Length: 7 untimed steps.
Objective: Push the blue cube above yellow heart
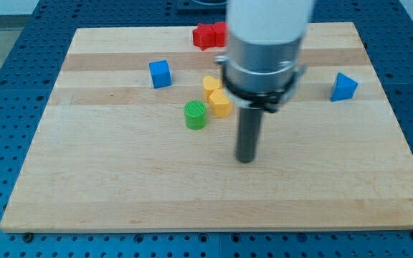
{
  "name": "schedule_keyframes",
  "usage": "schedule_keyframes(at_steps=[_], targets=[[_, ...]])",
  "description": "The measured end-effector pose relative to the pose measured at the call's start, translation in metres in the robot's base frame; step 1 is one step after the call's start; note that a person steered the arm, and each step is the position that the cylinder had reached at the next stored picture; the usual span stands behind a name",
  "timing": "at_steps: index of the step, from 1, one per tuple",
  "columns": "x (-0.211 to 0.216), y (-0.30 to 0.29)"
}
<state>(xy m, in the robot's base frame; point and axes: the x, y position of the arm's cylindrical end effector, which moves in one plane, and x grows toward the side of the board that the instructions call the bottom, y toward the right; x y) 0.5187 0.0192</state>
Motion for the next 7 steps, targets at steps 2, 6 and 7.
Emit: schedule_keyframes(at_steps=[2,6,7], targets=[[-0.019,-0.113],[-0.168,-0.167],[-0.184,-0.158]])
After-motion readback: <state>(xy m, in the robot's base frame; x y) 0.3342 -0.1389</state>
